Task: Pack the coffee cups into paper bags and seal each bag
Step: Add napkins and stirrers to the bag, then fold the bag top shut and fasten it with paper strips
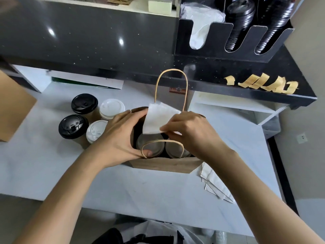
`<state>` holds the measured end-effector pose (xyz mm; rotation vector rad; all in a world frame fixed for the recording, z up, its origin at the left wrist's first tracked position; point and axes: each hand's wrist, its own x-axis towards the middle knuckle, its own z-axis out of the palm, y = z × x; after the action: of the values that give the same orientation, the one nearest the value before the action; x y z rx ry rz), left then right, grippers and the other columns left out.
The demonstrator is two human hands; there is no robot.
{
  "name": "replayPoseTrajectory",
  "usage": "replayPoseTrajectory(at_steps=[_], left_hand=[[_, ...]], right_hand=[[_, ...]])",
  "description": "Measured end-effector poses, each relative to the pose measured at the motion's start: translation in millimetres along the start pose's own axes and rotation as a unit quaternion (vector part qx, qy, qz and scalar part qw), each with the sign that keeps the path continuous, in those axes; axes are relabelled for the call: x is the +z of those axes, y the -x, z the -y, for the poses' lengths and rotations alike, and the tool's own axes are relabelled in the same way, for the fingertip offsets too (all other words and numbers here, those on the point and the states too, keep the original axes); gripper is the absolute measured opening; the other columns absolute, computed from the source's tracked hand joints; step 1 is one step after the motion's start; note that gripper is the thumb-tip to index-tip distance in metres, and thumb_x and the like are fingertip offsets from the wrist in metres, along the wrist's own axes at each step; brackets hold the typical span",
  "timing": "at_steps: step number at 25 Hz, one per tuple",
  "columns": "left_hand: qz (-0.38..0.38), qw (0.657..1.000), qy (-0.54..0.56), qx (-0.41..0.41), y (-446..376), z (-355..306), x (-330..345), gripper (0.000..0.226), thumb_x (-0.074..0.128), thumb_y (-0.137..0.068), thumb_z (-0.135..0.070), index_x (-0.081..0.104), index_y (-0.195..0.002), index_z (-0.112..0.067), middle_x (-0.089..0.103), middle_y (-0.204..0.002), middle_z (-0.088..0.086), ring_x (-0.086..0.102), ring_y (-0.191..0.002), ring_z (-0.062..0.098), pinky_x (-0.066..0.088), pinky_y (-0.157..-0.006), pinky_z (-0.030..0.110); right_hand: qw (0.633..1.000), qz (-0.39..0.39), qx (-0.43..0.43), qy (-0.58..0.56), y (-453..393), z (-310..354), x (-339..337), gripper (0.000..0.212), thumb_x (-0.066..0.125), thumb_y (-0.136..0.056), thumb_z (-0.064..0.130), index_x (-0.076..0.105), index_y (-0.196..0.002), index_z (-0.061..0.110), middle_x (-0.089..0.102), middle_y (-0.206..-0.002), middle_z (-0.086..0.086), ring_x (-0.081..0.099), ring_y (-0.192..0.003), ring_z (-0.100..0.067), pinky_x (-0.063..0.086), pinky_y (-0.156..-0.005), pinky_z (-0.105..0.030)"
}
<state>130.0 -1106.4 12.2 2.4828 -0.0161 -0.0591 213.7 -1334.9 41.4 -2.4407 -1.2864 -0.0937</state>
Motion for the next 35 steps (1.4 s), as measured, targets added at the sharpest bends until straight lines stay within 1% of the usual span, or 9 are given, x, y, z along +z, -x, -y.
replayPoseTrajectory(at_steps=[2,5,10,14,19,26,30,33,35], left_hand=[[0.002,1.000,0.007,-0.005,0.4,0.2,-0.1,0.116,0.081,-0.053,-0.066,0.021,-0.152,-0.055,0.024,-0.154,-0.038,0.014,-0.148,0.001,0.025,-0.117,0.033],[0.001,1.000,0.011,-0.007,1.2,1.4,0.4,0.115,0.087,-0.058,-0.056,0.022,-0.153,-0.053,0.026,-0.155,-0.035,0.014,-0.148,0.001,0.025,-0.119,0.033],[-0.006,1.000,0.010,0.003,0.7,2.2,1.1,0.110,0.084,-0.059,-0.059,0.025,-0.152,-0.053,0.028,-0.154,-0.035,0.017,-0.145,-0.003,0.027,-0.117,0.030],[-0.014,1.000,0.015,-0.005,1.9,1.9,-0.8,0.102,0.086,-0.066,-0.050,0.030,-0.151,-0.051,0.033,-0.150,-0.035,0.020,-0.145,-0.001,0.033,-0.119,0.039],[-0.055,0.998,0.006,0.026,3.8,0.2,0.2,0.075,0.079,-0.081,-0.041,0.043,-0.147,-0.045,0.033,-0.123,-0.056,0.033,-0.131,-0.004,0.032,-0.109,0.025],[-0.148,0.985,0.069,0.048,14.7,3.6,1.0,0.050,0.070,-0.092,-0.024,0.055,-0.139,-0.030,0.054,-0.131,-0.012,0.054,-0.121,0.010,0.043,-0.104,0.022],[-0.177,0.977,0.122,0.004,24.1,8.1,6.2,0.049,0.070,-0.093,-0.029,0.054,-0.139,-0.023,0.058,-0.128,-0.002,0.059,-0.116,0.013,0.051,-0.100,0.036],[-0.140,0.977,0.161,-0.028,31.8,11.7,8.2,0.058,0.067,-0.088,-0.058,0.053,-0.136,-0.030,0.062,-0.127,-0.015,0.058,-0.120,0.006,0.049,-0.100,0.029],[-0.107,0.979,0.166,-0.045,36.3,14.8,9.5,0.064,0.066,-0.078,-0.069,0.053,-0.132,-0.038,0.064,-0.126,-0.020,0.056,-0.123,0.000,0.046,-0.100,0.024]], right_hand=[[0.997,0.080,0.008,0.021,-7.1,-1.1,3.4,0.023,0.060,-0.101,0.029,0.077,-0.117,0.028,0.073,-0.115,0.005,0.063,-0.106,-0.024,0.048,-0.082,-0.035],[0.984,0.168,0.025,0.048,-12.3,0.5,7.6,0.022,0.060,-0.097,0.023,0.077,-0.109,0.030,0.073,-0.106,0.005,0.066,-0.099,-0.022,0.052,-0.077,-0.035],[0.976,0.213,0.050,0.025,-10.1,-1.8,12.8,0.009,0.069,-0.094,0.026,0.074,-0.101,0.027,0.071,-0.093,0.007,0.068,-0.089,-0.020,0.053,-0.071,-0.035],[0.983,0.164,0.068,-0.044,-5.6,-7.4,7.3,0.023,0.069,-0.094,0.045,0.073,-0.108,0.027,0.075,-0.099,0.011,0.068,-0.089,-0.011,0.053,-0.071,-0.030],[0.991,-0.042,0.092,-0.084,16.4,-16.3,-0.7,0.009,0.069,-0.097,0.025,0.076,-0.102,0.024,0.072,-0.090,0.010,0.059,-0.078,-0.010,0.049,-0.072,-0.031],[0.925,-0.251,0.234,-0.161,59.2,-28.0,12.9,0.006,0.064,-0.097,0.023,0.064,-0.102,0.027,0.067,-0.098,0.013,0.064,-0.094,-0.008,0.049,-0.084,-0.029],[0.883,-0.283,0.317,-0.200,77.3,-29.7,24.6,0.010,0.061,-0.099,0.038,0.056,-0.097,0.029,0.064,-0.099,0.012,0.063,-0.093,-0.004,0.049,-0.079,-0.026],[0.881,-0.234,0.343,-0.228,88.0,-27.8,30.3,0.037,0.045,-0.096,0.061,0.064,-0.092,0.029,0.065,-0.098,0.014,0.061,-0.094,-0.002,0.041,-0.075,-0.013],[0.885,-0.214,0.332,-0.247,91.0,-24.9,33.5,0.045,0.039,-0.097,0.063,0.070,-0.092,0.031,0.065,-0.100,0.016,0.060,-0.098,0.000,0.039,-0.074,-0.008]])
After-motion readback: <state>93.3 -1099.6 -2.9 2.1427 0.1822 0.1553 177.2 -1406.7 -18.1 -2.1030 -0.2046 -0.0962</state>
